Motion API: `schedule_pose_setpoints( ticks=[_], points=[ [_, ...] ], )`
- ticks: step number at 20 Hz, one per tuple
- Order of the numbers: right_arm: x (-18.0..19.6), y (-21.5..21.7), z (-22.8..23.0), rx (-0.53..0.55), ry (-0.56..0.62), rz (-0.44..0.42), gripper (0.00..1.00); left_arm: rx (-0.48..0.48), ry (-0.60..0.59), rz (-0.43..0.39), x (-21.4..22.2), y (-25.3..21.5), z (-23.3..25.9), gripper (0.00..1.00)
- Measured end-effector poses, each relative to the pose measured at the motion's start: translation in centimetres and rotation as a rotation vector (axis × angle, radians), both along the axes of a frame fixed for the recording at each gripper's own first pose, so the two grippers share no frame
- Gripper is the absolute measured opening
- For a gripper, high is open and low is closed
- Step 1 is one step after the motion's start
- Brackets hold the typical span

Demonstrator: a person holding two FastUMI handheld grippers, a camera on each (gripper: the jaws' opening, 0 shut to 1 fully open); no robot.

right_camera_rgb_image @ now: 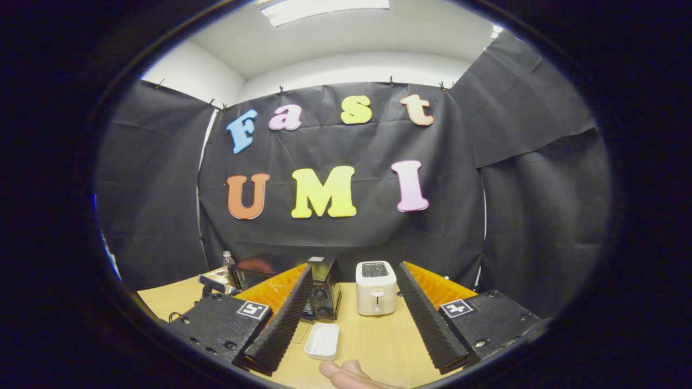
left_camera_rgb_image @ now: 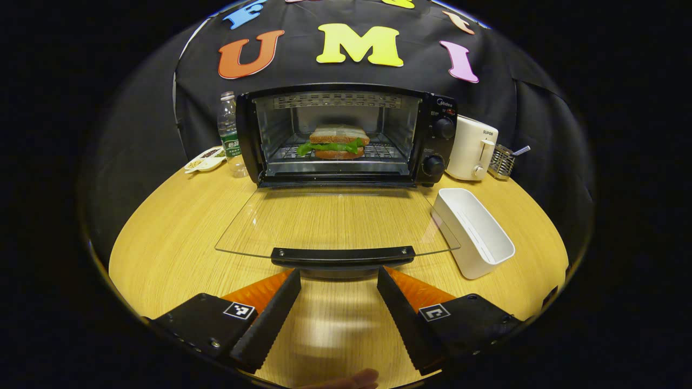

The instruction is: Open the electric oven with the left hand, put the food in, and close the electric oven.

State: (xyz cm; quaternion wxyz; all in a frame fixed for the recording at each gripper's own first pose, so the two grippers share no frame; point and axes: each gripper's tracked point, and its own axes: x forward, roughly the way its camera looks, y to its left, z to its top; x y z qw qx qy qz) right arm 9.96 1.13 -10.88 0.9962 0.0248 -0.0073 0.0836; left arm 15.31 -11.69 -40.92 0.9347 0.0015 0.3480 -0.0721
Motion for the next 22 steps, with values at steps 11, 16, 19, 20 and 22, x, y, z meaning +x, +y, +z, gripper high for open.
schedule_pose_setpoints(
  ticks=[11,16,19,20,22],
  points=[
    [0.2,-5.6,-2.1,-0.003,0.034,-0.085,0.89,0.032,0.017,-0.007,0.7,-0.4,2.3,0.94],
    [0.2,-5.4,-2.2,0.002,0.038,-0.081,1.00,0.035,-0.030,-0.005,1.3,-0.6,4.7,0.94],
    [0.1,-5.6,-2.4,-0.001,0.044,-0.092,0.90,0.045,-0.087,-0.009,2.1,-0.7,6.6,0.94],
    [0.0,-5.6,-2.3,-0.003,0.043,-0.094,1.00,0.053,-0.107,-0.013,2.5,-0.7,7.3,0.81],
    [0.0,-5.5,-2.4,-0.007,0.050,-0.096,0.89,0.061,-0.151,-0.012,3.3,-1.1,8.7,0.94]
  ],
)
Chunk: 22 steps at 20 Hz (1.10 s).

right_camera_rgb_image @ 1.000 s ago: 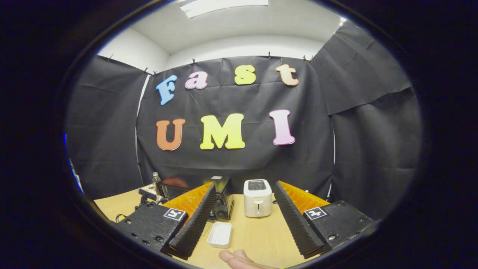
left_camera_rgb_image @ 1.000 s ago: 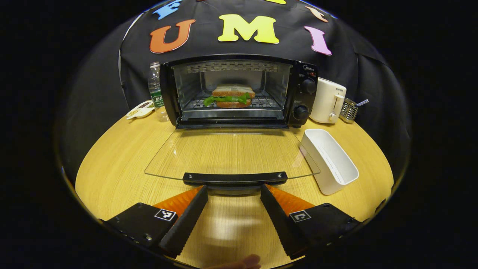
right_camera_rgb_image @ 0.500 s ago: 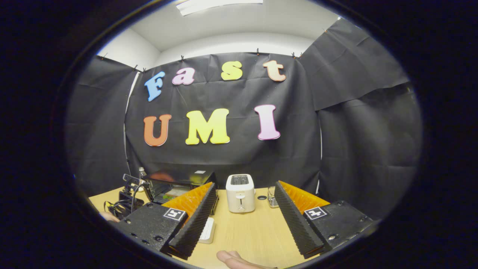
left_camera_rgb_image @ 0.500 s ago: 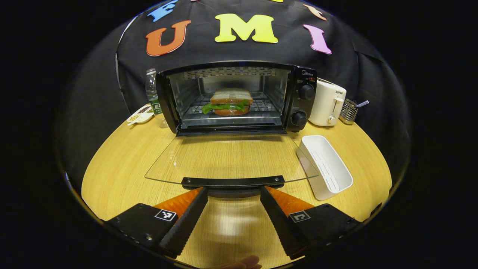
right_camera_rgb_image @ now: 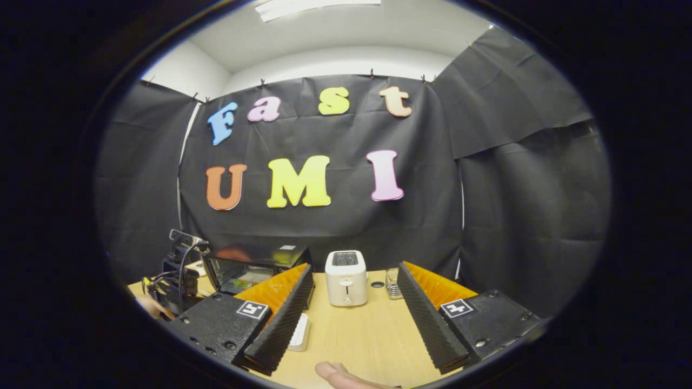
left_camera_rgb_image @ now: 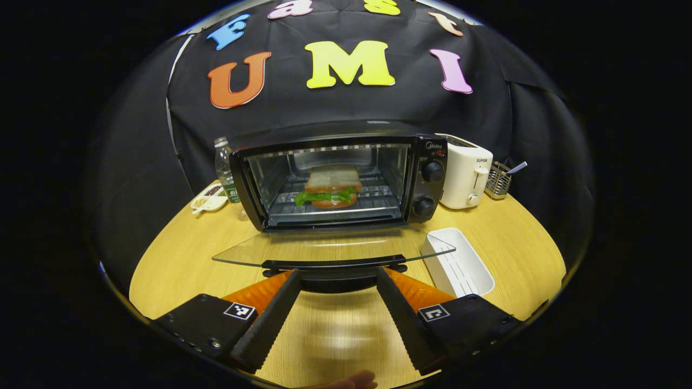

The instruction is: Open the electric oven with the left hand, put the food in, and close the electric oven.

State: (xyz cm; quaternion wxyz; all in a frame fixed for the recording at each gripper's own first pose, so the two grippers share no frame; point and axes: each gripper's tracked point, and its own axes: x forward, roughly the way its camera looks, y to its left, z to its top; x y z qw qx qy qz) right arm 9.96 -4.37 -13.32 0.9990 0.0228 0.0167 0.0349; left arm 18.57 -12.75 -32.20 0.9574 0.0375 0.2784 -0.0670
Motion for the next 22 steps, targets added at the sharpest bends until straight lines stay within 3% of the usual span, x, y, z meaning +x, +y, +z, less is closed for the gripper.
schedule_pose_setpoints(
  ticks=[1,3,4,5,8,9,10,14,17,21,22],
  points=[
    [-0.1,0.0,0.0,0.001,0.000,-0.003,1.00,0.004,-0.021,0.008,0.5,0.0,0.7,0.94],
    [-0.2,0.1,-0.1,0.000,0.007,-0.006,1.00,0.010,-0.062,0.021,1.4,-0.2,2.1,0.96],
    [-0.3,0.3,-0.3,-0.007,0.011,-0.002,0.90,0.015,-0.088,0.024,2.0,-0.4,2.9,0.98],
    [-0.5,0.3,-0.4,-0.014,0.014,0.002,1.00,0.019,-0.111,0.025,2.7,-0.5,3.4,0.97],
    [-0.5,-0.9,-0.3,-0.014,0.019,-0.041,1.00,0.019,-0.173,0.024,4.7,-0.4,5.3,0.97],
    [-0.7,-1.3,-0.4,-0.013,0.024,-0.056,0.89,0.013,-0.190,0.022,5.4,-0.3,5.9,0.98],
    [-1.0,-1.4,-0.4,-0.010,0.029,-0.066,1.00,0.003,-0.209,0.022,6.2,-0.3,6.4,0.97],
    [-2.3,-1.7,0.1,-0.035,0.030,-0.075,1.00,0.016,-0.236,0.033,8.6,0.4,7.3,0.95],
    [-3.4,-2.0,0.8,-0.035,0.019,-0.098,1.00,0.047,-0.210,0.045,7.0,1.5,8.1,0.95],
    [-5.6,-1.0,1.8,-0.027,-0.021,-0.074,1.00,-0.016,-0.277,0.006,2.8,0.3,12.5,0.95],
    [-6.2,-0.9,2.0,-0.025,-0.028,-0.073,0.90,-0.023,-0.299,0.004,1.5,0.6,13.5,0.95]
  ],
)
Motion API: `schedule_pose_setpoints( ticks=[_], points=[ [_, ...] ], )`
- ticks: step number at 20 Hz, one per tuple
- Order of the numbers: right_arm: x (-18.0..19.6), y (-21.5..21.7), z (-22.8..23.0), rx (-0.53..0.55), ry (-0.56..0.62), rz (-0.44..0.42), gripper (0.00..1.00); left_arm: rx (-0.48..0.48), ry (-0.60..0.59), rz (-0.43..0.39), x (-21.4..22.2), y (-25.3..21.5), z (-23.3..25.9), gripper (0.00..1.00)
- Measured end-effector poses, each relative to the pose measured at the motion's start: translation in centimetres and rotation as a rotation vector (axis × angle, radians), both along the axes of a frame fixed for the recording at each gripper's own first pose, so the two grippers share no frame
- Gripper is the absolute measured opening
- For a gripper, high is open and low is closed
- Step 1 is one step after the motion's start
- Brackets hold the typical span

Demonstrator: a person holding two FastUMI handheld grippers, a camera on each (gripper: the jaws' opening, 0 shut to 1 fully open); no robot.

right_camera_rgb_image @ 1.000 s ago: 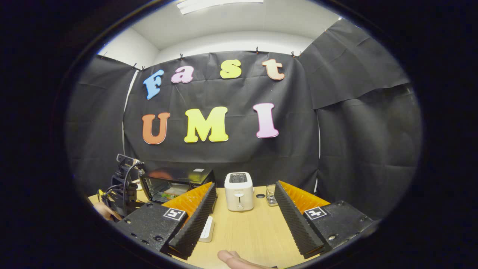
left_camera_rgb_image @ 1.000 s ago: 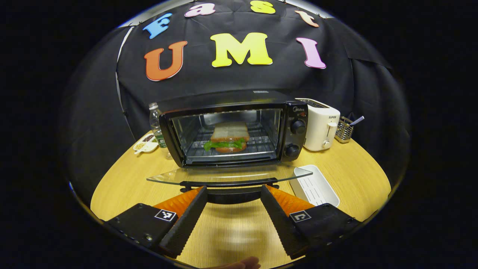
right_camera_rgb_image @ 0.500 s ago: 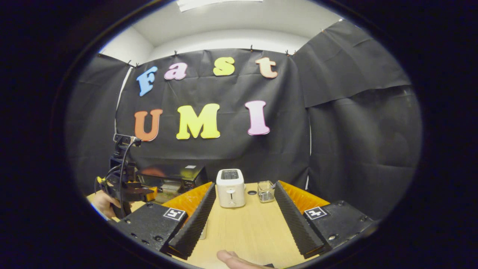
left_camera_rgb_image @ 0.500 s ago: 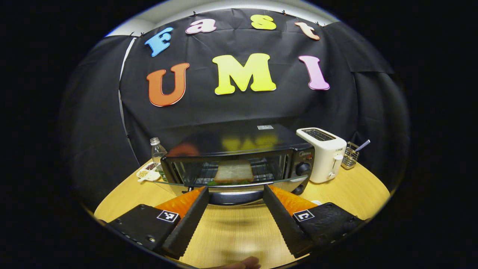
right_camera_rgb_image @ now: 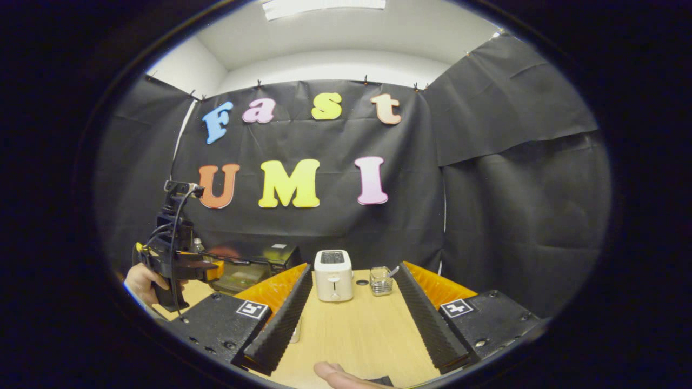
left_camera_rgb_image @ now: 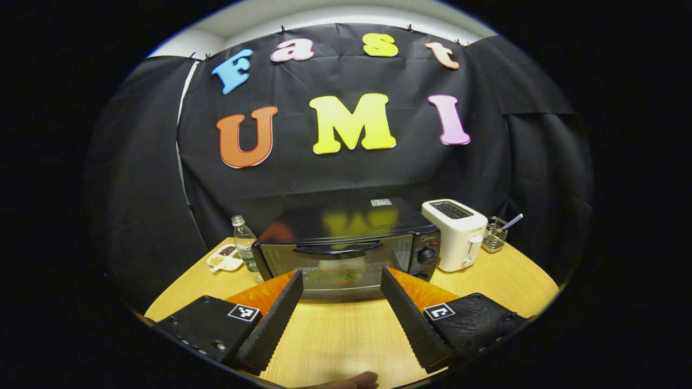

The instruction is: Open the electric oven with the left hand, put the food in, and close the electric oven.

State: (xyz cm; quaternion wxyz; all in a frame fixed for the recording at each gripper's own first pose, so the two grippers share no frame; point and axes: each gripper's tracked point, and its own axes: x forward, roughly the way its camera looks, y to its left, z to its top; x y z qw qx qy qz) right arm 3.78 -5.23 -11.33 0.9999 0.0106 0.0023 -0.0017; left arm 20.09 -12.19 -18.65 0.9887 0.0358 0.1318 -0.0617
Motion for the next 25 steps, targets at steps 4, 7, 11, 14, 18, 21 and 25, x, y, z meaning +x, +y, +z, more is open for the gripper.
schedule_pose_setpoints(
  ticks=[4,7,11,14,18,21,25],
  points=[
    [-1.9,0.7,0.4,0.012,-0.016,0.010,1.00,-0.043,-0.073,0.009,-5.6,0.9,3.4,0.94],
    [-3.3,0.8,1.1,0.008,-0.035,0.012,0.90,-0.056,-0.113,0.067,-10.3,3.1,5.2,0.95],
    [-5.1,1.3,2.2,-0.021,-0.061,0.021,1.00,-0.082,-0.203,0.108,-16.2,5.1,8.8,0.95],
    [-6.3,1.8,2.7,0.017,-0.065,0.029,0.90,-0.099,-0.254,0.114,-20.2,6.3,11.1,0.95],
    [-7.9,2.9,3.3,0.062,-0.064,0.050,0.90,-0.083,-0.301,0.090,-24.3,6.6,12.3,0.94],
    [-8.5,4.3,3.0,0.037,-0.064,0.085,0.90,-0.090,-0.303,0.100,-26.1,6.9,11.3,0.94],
    [-9.2,5.3,2.8,-0.010,-0.067,0.109,1.00,-0.106,-0.276,0.071,-26.2,6.6,9.7,0.94]
  ],
)
